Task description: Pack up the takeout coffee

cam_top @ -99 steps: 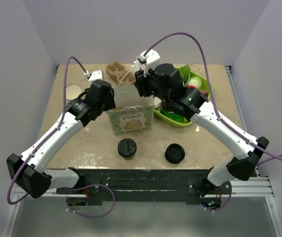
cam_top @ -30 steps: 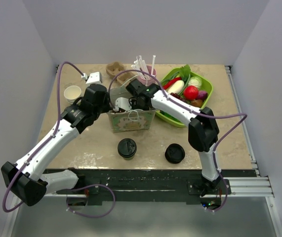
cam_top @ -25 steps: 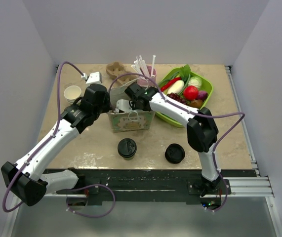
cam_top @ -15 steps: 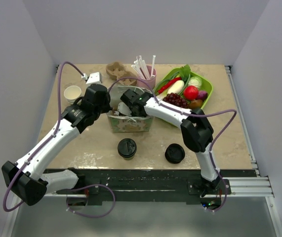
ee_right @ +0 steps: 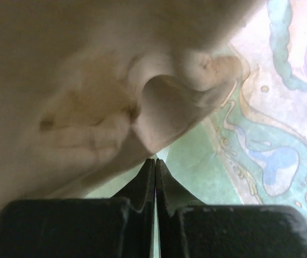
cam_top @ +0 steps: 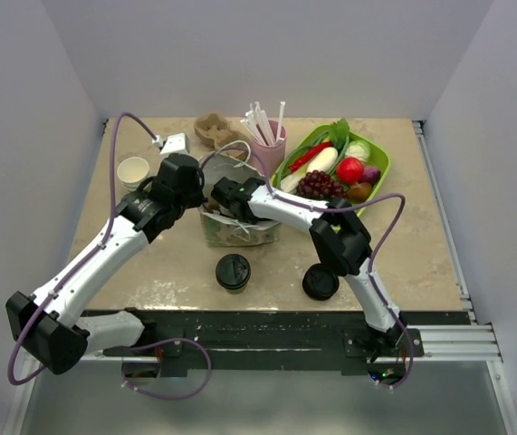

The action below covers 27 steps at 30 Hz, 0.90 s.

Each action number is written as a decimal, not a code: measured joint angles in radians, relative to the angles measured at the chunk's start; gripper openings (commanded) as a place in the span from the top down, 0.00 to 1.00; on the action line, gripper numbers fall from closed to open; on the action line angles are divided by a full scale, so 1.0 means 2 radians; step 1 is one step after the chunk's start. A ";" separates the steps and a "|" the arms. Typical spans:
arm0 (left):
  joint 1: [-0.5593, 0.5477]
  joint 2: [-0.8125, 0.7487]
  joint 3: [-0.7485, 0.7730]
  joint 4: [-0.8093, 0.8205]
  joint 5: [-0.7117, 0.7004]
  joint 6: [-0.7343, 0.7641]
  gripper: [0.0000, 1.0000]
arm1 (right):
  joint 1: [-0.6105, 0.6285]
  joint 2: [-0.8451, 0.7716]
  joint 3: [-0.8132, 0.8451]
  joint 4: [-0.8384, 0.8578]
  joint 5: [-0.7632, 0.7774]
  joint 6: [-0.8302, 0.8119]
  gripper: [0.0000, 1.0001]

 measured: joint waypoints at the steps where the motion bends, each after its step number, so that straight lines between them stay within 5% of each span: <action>1: 0.000 0.000 0.000 0.000 0.002 0.000 1.00 | 0.001 0.010 0.006 -0.005 0.011 0.005 1.00; 20: -0.001 0.001 0.000 0.000 0.010 0.000 1.00 | 0.015 0.013 -0.007 -0.003 0.057 0.012 0.99; 27: -0.001 0.000 0.000 0.015 -0.002 -0.001 1.00 | 0.014 -0.046 -0.057 0.051 0.033 -0.028 0.70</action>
